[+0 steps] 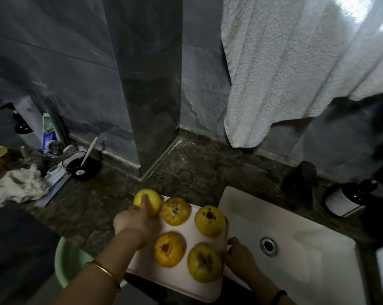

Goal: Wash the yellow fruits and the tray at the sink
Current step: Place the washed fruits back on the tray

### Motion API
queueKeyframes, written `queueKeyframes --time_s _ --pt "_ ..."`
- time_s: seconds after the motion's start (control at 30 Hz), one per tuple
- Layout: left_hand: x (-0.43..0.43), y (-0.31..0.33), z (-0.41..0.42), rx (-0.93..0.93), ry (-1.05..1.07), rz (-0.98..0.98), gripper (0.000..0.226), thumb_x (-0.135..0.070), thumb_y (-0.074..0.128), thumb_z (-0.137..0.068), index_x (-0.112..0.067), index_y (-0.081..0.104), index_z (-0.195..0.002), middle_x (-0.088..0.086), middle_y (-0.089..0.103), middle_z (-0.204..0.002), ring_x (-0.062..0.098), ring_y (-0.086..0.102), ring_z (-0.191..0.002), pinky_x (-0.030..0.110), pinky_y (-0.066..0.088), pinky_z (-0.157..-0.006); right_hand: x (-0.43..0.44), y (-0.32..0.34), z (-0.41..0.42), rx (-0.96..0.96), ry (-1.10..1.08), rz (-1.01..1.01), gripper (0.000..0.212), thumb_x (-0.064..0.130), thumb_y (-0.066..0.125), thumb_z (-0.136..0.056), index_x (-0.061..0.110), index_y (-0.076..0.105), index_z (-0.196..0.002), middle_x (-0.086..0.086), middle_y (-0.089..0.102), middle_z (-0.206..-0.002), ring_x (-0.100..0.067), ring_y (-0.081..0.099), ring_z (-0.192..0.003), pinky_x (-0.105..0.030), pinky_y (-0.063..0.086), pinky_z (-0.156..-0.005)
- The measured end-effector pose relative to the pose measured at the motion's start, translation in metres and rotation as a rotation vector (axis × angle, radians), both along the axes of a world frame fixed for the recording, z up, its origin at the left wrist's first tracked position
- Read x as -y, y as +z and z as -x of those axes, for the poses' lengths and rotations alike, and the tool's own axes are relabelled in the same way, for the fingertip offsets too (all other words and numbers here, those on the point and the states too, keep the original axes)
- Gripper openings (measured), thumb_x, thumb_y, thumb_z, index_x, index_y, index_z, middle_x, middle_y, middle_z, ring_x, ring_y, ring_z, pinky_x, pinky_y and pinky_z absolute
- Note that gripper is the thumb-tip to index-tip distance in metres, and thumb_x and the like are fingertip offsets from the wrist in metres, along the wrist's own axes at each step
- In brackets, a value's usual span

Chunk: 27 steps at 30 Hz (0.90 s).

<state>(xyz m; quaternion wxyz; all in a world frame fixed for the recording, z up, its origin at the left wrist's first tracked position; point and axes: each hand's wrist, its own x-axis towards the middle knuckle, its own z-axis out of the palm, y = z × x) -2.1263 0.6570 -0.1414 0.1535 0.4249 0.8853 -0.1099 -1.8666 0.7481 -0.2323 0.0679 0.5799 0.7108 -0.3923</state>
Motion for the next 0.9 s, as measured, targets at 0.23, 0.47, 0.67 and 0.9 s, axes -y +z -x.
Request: queueKeyframes --time_s 0.23,0.47,0.67,0.9 --pt "0.003 0.006 -0.004 -0.011 -0.030 0.013 0.072 -0.043 0.038 -0.093 -0.023 0.000 -0.152 0.008 0.040 -0.141 0.025 0.052 -0.121 0.030 0.043 -0.086 0.000 -0.001 0.004 0.057 0.028 -0.043 0.025 0.031 0.058 -0.089 0.021 0.038 -0.098 -0.009 0.066 -0.108 -0.026 0.061 -0.104 -0.025 0.033 -0.065" --pt "0.004 0.007 0.019 0.048 -0.035 0.002 0.085 -0.062 0.046 -0.085 -0.028 0.003 -0.151 0.006 0.036 -0.145 0.025 0.049 -0.124 0.034 0.044 -0.090 0.006 0.003 0.005 0.043 -0.003 -0.038 0.022 0.027 0.054 -0.092 0.023 0.047 -0.113 -0.008 0.065 -0.114 -0.024 0.060 -0.106 -0.024 0.036 -0.070" --pt "0.002 0.008 0.028 0.093 -0.057 0.011 0.096 -0.060 0.054 -0.082 -0.032 -0.007 -0.151 0.005 0.035 -0.146 0.025 0.048 -0.126 0.032 0.044 -0.092 0.004 0.008 0.002 0.084 -0.037 0.004 0.023 0.037 0.060 -0.083 0.034 0.043 -0.099 0.003 0.066 -0.110 -0.018 0.061 -0.102 -0.029 0.047 -0.085" --pt "-0.010 0.016 0.023 0.144 -0.083 0.021 0.100 -0.062 0.056 -0.081 -0.037 -0.012 -0.150 0.009 0.032 -0.146 0.027 0.045 -0.128 0.031 0.043 -0.095 0.000 0.004 0.004 0.086 -0.058 0.015 0.019 0.033 0.062 -0.082 0.032 0.045 -0.089 -0.001 0.066 -0.112 -0.019 0.061 -0.101 -0.028 0.046 -0.083"
